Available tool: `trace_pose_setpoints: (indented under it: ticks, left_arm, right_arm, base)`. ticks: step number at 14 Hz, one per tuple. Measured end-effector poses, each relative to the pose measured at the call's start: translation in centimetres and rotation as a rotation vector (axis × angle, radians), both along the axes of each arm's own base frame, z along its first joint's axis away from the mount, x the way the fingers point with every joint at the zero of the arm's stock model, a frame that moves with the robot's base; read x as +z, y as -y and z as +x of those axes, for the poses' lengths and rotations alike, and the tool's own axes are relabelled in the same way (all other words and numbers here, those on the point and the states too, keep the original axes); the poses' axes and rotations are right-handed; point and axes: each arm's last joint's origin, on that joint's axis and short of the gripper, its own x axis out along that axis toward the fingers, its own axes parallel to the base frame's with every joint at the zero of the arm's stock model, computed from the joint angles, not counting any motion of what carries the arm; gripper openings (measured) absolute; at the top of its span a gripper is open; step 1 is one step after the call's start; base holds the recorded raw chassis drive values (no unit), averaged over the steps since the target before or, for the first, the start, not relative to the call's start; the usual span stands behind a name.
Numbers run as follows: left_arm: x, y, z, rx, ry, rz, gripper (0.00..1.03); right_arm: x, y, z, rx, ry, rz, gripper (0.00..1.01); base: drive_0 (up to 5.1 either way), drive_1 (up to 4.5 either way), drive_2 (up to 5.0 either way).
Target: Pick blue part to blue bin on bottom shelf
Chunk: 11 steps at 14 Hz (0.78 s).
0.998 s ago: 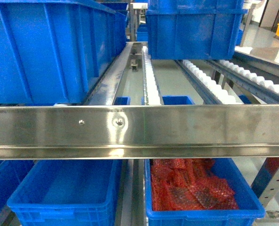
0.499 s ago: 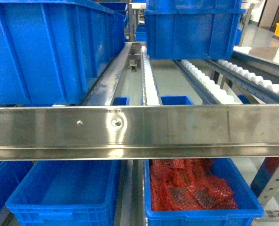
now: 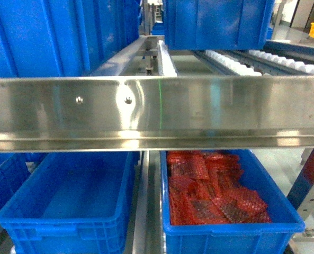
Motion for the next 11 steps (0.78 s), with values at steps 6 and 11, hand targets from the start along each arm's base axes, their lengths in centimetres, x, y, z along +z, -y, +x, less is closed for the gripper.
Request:
trace_pose_setpoints:
  ticks: [6, 11]
  left_arm:
    - [0.0, 0.0, 0.0, 0.0, 0.0, 0.0, 0.43]
    - [0.0, 0.0, 0.0, 0.0, 0.0, 0.0, 0.43]
  right_arm:
    - [-0.01, 0.0, 0.0, 0.0, -0.001, 0.001, 0.98]
    - [-0.02, 0.0, 0.0, 0.0, -0.002, 0.0, 0.98]
  base:
    - [0.0, 0.0, 0.0]
    - [0.0, 0.0, 0.0]
